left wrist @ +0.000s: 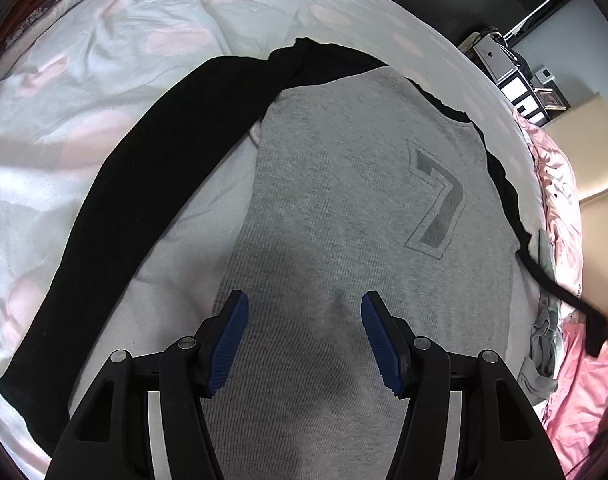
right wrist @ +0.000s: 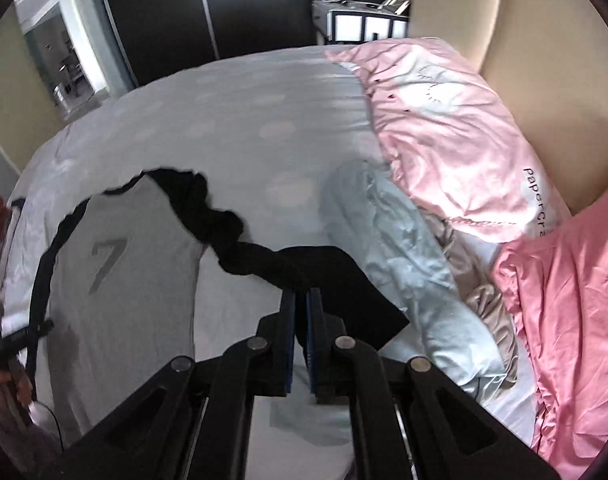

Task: Fold clothes
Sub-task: 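Smooth the black sleeve alongside the shirt body with the right tool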

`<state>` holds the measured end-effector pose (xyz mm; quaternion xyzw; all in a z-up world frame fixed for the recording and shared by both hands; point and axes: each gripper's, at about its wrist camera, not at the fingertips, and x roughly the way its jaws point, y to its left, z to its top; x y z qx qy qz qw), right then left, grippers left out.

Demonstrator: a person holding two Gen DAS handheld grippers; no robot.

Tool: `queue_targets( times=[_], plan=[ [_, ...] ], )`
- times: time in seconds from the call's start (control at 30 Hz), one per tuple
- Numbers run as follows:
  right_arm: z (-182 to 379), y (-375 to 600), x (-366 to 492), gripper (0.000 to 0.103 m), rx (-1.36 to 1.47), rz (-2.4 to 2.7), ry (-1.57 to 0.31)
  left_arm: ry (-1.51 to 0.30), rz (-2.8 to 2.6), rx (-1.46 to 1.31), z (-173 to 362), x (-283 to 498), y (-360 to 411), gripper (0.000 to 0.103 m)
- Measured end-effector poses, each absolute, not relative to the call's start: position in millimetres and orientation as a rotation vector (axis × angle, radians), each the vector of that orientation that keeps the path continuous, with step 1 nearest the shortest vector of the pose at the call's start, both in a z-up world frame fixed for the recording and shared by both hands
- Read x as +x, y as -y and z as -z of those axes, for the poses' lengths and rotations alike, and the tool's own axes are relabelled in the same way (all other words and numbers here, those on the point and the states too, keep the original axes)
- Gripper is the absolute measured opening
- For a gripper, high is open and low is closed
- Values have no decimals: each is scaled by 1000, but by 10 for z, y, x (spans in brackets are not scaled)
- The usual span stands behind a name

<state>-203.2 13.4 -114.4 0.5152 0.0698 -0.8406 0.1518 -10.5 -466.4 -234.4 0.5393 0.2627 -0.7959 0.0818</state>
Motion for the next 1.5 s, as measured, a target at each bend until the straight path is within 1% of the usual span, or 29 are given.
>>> queue_targets(
  times=[0.03, 0.2, 0.3, 0.33, 0.37, 0.4, 0.5, 0.57, 0.7, 0.8, 0.87, 0.93, 1.0, 1.03, 1.1, 1.23, 1.37, 1.5],
  plan=[
    [1285, -33, -1928, 5, 1505, 2371, -212, -787, 2378, 1613, 2352, -120, 4672, 60],
    [2125, 315, -1502, 5, 1672, 2138, -90, -804, 2384, 1619, 2339, -88, 4701, 60],
    [2462, 469, -1332, 5, 1742, 2015, -41, -839, 2376, 1609, 2327, -38, 4769, 60],
    [2515, 509, -1293, 6, 1749, 1990, -48, -856, 2369, 1603, 2327, -27, 4796, 60],
    [2541, 543, -1262, 9, 1754, 1972, -57, -874, 2367, 1602, 2327, -14, 4820, 60],
    [2531, 554, -1243, 9, 1745, 1967, -56, -885, 2367, 1600, 2325, -9, 4827, 60],
    [2340, 391, -1242, 10, 1637, 2019, 72, -906, 2372, 1596, 2315, -6, 4829, 60],
    [2252, 171, -1253, 24, 1599, 2101, 188, -903, 2383, 1597, 2300, -10, 4810, 60],
    [2403, -188, -1349, 25, 1716, 2187, 407, -895, 2397, 1611, 2287, -26, 4778, 60],
    [2611, -186, -1427, 26, 1828, 2147, 467, -885, 2407, 1621, 2279, -23, 4766, 60],
    [2697, -83, -1459, 27, 1861, 2127, 433, -888, 2406, 1619, 2275, -17, 4774, 60],
    [2738, 55, -1455, 26, 1861, 2153, 321, -886, 2403, 1624, 2281, -13, 4785, 60],
    [2730, 189, -1434, 22, 1839, 2185, 236, -887, 2399, 1630, 2292, -15, 4792, 60],
    [2717, 238, -1422, 12, 1822, 2190, 212, -888, 2396, 1633, 2297, -16, 4794, 60],
    [2636, 251, -1385, 10, 1782, 2200, 215, -876, 2397, 1642, 2311, -12, 4802, 60],
    [2279, 66, -1436, 10, 1708, 2287, 254, -852, 2391, 1657, 2352, -49, 4808, 60],
    [1766, -229, -1833, 10, 1670, 2417, 185, -840, 2381, 1667, 2395, -101, 4818, 60],
    [1322, -490, -2465, 9, 1635, 2543, 103, -792, 2400, 1668, 2411, -159, 4823, 60]
  ],
)
